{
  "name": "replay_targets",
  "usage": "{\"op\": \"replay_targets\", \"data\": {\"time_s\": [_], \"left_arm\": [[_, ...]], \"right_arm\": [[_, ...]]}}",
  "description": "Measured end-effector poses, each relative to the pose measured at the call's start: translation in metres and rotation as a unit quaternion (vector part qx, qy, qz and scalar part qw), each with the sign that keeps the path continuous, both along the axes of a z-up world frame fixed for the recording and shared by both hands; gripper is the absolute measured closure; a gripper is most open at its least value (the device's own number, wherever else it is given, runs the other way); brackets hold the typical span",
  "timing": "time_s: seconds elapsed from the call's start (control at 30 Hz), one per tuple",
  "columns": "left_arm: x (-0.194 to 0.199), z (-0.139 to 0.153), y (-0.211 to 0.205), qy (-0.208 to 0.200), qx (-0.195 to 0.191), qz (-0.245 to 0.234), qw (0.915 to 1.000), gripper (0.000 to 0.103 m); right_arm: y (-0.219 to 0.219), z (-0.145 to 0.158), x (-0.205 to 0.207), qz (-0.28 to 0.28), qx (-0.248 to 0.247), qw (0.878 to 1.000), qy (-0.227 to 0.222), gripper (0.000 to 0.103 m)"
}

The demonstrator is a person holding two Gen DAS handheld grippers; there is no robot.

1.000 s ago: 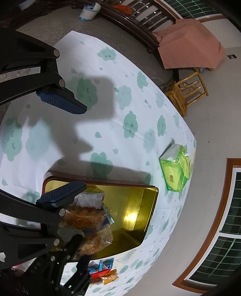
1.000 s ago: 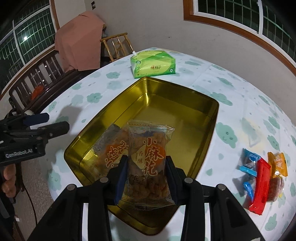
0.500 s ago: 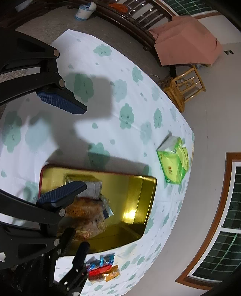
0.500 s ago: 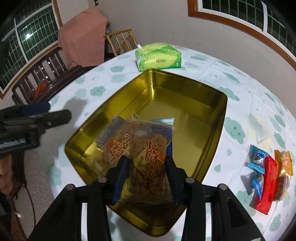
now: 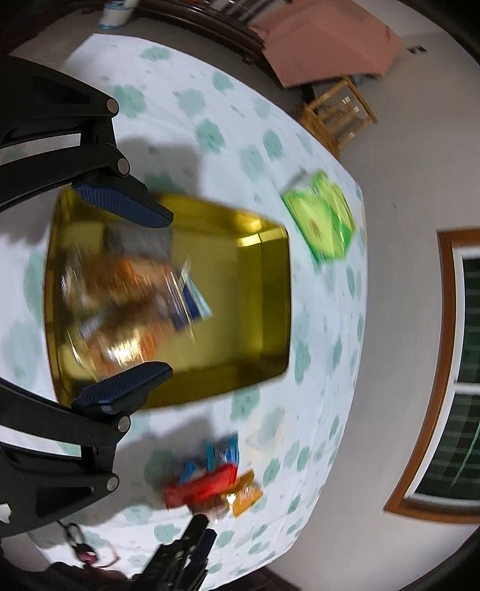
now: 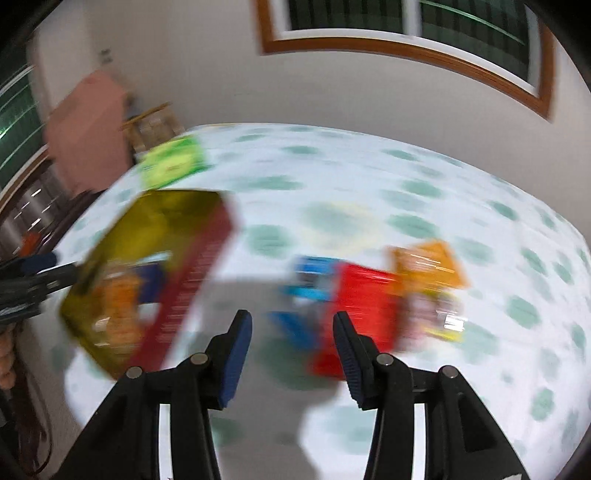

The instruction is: Organize snacks

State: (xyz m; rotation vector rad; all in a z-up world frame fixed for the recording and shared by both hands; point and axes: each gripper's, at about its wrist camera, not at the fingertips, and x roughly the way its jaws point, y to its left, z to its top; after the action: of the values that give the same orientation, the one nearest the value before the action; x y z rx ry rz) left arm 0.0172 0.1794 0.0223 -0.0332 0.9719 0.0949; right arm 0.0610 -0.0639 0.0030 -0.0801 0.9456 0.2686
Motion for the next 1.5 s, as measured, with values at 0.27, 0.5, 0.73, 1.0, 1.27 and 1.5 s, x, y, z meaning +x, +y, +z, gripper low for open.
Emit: {"op": "replay_targets", "data": {"time_s": [0.27,0.5,0.73,1.0,1.27,1.5], "left_arm": [[0.033,-0.006,-0.062,-0.001,-0.011,-0.063,0.9979,0.031],[0.059,-0.019,-0.106,0.008,-0.017,-0.108,0.994,0.031],[0.075,-0.042,-0.139,0.032,-0.022,-0.143,0.989,0.031],[0.081,-0.065,-0.158,0.064,-0.031,-0.164,0.9839,0.034],[0.09,-0.08,-0.163,0.087,-0.052,-0.161,0.9818,0.056],[0.095,-0.087,-0.171,0.09,-0.041,-0.163,0.9816,0.063]], "right_arm": [[-0.078,-0.021,0.035,-0.08,0.014,0.996,0.025,0.056],[-0.083,-0.046,0.064,-0.087,0.025,0.995,0.046,0.056],[-0.084,-0.06,0.07,-0.08,0.022,0.996,0.039,0.064],[-0.098,-0.062,0.056,-0.067,0.001,0.998,0.013,0.073],[-0.134,-0.063,0.032,-0.082,-0.037,0.996,-0.013,0.073],[-0.146,-0.066,0.026,-0.091,-0.033,0.995,-0.023,0.073]]}}
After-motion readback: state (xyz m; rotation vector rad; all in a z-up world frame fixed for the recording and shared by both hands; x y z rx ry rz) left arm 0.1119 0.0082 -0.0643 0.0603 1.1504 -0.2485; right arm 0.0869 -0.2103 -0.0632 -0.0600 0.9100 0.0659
